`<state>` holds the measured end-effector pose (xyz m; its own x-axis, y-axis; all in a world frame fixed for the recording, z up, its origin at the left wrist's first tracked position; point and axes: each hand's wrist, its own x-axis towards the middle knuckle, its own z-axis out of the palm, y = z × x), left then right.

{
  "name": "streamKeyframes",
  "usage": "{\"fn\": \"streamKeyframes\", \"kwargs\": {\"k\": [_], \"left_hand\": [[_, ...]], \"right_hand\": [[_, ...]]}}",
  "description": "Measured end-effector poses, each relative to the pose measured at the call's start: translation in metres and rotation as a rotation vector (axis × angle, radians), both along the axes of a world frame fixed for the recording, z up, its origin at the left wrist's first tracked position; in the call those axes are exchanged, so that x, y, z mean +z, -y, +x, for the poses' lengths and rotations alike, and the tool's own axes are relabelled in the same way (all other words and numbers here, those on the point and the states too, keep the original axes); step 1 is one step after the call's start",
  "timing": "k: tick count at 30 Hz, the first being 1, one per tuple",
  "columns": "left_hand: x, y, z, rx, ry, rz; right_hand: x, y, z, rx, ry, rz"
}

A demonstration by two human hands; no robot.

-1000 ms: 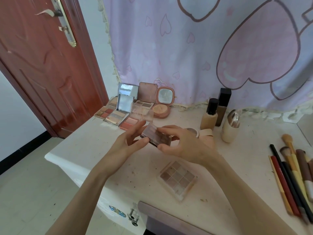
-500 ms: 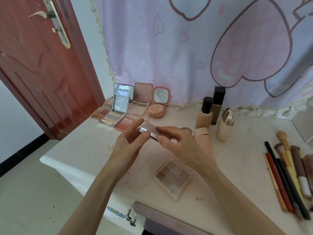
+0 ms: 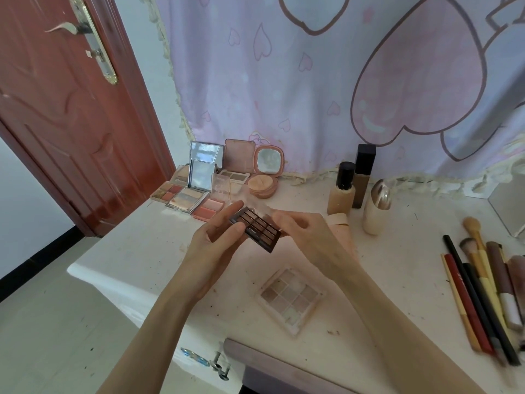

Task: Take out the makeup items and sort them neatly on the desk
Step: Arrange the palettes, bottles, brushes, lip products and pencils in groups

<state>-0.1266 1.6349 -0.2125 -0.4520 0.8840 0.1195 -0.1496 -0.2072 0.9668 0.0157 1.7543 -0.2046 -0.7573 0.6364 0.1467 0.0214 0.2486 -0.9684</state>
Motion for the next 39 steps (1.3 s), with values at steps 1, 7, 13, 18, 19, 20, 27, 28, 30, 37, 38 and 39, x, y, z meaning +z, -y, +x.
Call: {"fn": "streamKeyframes", "kwargs": {"k": [1,7,13,18,19,20,27,28,30,37,38,39], "left_hand": [[0.0,0.001,-0.001,-0.007,0.022,0.006],[-0.002,0.007,-0.009,0.116,0.031,0.01],[0.007,0.019,-0.014,0.209,-0.184,-0.136],[0.009,0.026,-0.023,0.377,-0.498,-0.355],[0.01,0.028,-0.025,0.432,-0.546,-0.393],[0.01,0.031,-0.027,0.479,-0.584,-0.437],[0.005,0.061,-0.072,0.601,-0.692,-0.638],[0.003,0.065,-0.079,0.611,-0.691,-0.663],[-0.001,0.071,-0.092,0.649,-0.713,-0.713],[-0.024,0.08,-0.124,0.842,-0.865,-0.932],[-0.027,0.081,-0.128,0.856,-0.865,-0.941],[-0.029,0.081,-0.131,0.861,-0.864,-0.95]], "right_hand": [[0.0,-0.001,-0.001,-0.01,-0.001,-0.014],[-0.001,-0.004,-0.017,-0.076,0.037,-0.121],[0.017,-0.009,-0.05,-0.114,0.146,-0.187],[0.03,0.002,-0.079,-0.068,0.165,-0.15],[0.032,0.005,-0.086,-0.067,0.162,-0.14],[0.034,0.009,-0.093,-0.071,0.159,-0.139],[0.035,0.029,-0.148,-0.035,0.153,-0.102],[0.033,0.033,-0.156,-0.028,0.167,-0.07],[0.03,0.04,-0.171,-0.02,0.194,0.01],[0.026,0.051,-0.206,-0.009,0.152,0.073],[0.025,0.051,-0.209,0.001,0.158,0.044],[0.024,0.052,-0.212,0.006,0.165,0.012]]}}
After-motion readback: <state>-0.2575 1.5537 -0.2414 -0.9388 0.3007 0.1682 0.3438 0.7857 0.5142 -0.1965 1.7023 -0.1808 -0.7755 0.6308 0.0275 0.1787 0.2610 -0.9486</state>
